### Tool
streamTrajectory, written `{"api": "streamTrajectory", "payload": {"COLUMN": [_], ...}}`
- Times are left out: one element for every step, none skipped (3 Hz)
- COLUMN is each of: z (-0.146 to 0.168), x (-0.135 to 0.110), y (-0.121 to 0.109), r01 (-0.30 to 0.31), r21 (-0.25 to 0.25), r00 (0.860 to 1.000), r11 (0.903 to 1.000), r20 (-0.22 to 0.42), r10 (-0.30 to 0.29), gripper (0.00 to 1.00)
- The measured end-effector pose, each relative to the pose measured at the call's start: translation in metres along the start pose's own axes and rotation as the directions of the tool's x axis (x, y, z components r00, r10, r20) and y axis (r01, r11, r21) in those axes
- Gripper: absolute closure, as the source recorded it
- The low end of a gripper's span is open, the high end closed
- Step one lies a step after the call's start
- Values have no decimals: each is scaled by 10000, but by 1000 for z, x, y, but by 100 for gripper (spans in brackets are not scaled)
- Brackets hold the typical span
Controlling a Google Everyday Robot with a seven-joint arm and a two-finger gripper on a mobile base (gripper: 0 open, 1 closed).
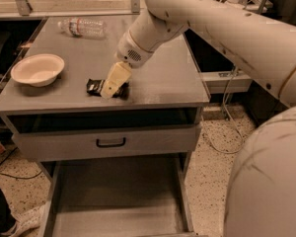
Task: Pick rxbar chocolate from middle drawer and place on counter
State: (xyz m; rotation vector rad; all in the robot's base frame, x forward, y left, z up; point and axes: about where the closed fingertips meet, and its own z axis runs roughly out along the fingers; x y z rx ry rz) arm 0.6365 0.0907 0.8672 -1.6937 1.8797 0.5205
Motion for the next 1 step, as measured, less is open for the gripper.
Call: {"api": "streamTrajectory", "payload": {"z": [0], "x": [0], "y": [0], "r01": [0], "r21": [0], "r00": [10000], "r11": [10000], "r20": [0], "r10": [0], "gripper": [0]}}
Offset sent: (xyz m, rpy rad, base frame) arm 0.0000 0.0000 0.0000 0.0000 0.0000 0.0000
